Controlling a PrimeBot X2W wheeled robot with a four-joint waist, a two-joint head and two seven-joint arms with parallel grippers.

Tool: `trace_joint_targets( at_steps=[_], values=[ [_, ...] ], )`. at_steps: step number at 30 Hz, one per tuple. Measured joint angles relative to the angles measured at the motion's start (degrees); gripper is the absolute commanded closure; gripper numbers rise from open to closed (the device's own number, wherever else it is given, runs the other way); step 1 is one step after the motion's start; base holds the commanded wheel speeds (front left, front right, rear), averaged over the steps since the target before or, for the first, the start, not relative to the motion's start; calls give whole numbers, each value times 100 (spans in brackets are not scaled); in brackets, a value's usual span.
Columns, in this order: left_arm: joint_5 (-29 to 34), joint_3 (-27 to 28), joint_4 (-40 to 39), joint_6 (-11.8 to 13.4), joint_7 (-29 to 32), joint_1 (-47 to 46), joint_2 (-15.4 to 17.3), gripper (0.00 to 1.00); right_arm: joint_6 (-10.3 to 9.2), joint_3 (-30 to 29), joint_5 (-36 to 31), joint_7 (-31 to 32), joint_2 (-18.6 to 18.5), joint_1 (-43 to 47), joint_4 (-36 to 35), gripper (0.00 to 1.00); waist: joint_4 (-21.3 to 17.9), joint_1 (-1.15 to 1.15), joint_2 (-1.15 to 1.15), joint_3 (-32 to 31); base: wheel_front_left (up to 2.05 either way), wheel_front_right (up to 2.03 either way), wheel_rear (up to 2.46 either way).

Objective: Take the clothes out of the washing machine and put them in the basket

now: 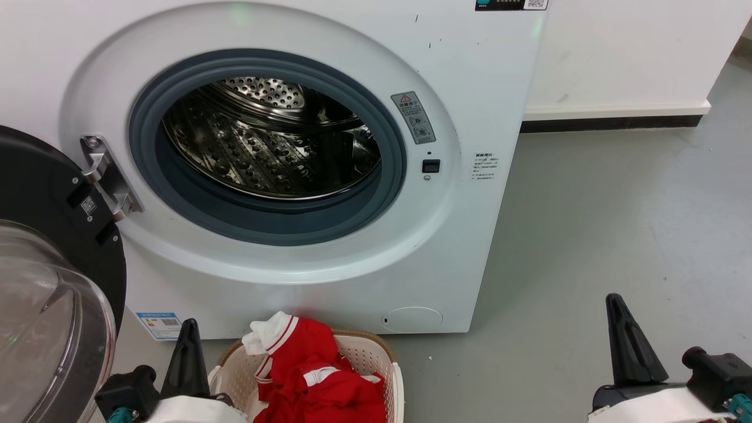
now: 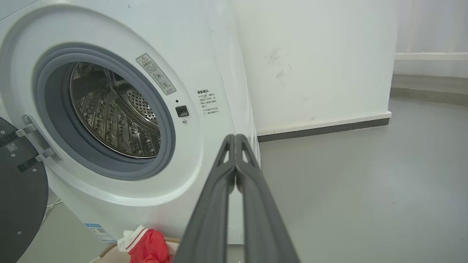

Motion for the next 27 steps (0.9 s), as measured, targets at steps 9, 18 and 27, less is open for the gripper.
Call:
trace_joint_targets(
  at_steps=[9, 18, 27],
  values=[
    [-978, 36, 89, -119, 232, -108, 1, 100, 0, 1, 1050, 187, -45, -116, 153, 100, 10, 0, 0, 11, 0, 0, 0],
    [-1859, 85, 185, -209, 434, -233, 1, 100, -1, -11, 1994, 344, -82, -242, 281, 100, 21, 0, 0, 22, 0, 0, 0],
    [-2652, 120, 269, -291, 605, -343, 0, 100, -1, -40, 2818, 516, -108, -371, 397, 100, 31, 0, 0, 33, 0, 0, 0]
  ],
)
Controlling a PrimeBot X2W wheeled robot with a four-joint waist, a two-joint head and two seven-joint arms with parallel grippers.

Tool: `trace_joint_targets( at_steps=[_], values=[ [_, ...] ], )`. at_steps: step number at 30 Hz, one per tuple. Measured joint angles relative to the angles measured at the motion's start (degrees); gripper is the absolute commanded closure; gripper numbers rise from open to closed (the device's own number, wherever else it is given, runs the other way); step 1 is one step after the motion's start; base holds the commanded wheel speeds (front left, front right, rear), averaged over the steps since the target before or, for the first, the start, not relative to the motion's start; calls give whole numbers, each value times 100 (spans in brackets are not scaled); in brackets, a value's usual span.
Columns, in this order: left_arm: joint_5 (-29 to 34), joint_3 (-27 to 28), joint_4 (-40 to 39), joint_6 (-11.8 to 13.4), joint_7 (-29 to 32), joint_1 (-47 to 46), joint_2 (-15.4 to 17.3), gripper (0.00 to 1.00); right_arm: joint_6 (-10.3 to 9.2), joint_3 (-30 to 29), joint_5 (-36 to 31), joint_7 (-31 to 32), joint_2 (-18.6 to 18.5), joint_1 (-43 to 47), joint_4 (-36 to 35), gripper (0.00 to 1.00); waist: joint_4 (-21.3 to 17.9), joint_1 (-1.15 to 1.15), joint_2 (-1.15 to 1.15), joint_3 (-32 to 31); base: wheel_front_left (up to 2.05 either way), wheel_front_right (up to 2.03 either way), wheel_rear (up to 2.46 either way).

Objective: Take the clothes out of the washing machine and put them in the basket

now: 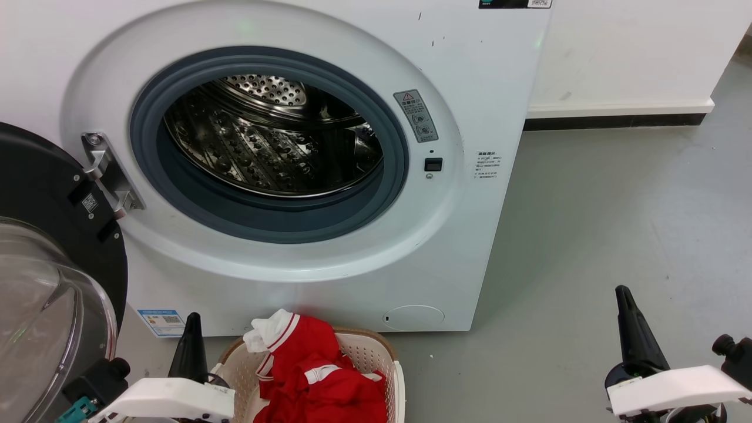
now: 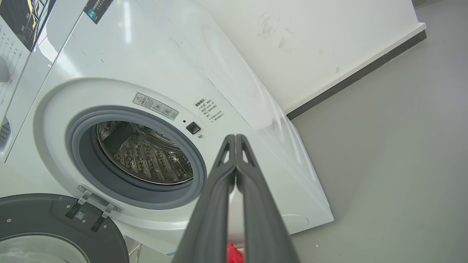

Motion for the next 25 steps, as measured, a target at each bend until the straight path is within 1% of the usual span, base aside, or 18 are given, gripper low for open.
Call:
trace_joint_targets(
  at_steps=[11, 25],
  values=[
    [-873, 40, 99, -102, 212, -127, 1, 100, 0, -41, 925, 183, -16, -123, 142, 100, 13, 0, 0, 13, 0, 0, 0],
    [-1859, 91, 209, -210, 444, -273, 1, 100, -1, -102, 1944, 411, -33, -288, 289, 100, 29, 0, 0, 30, 0, 0, 0]
  ],
)
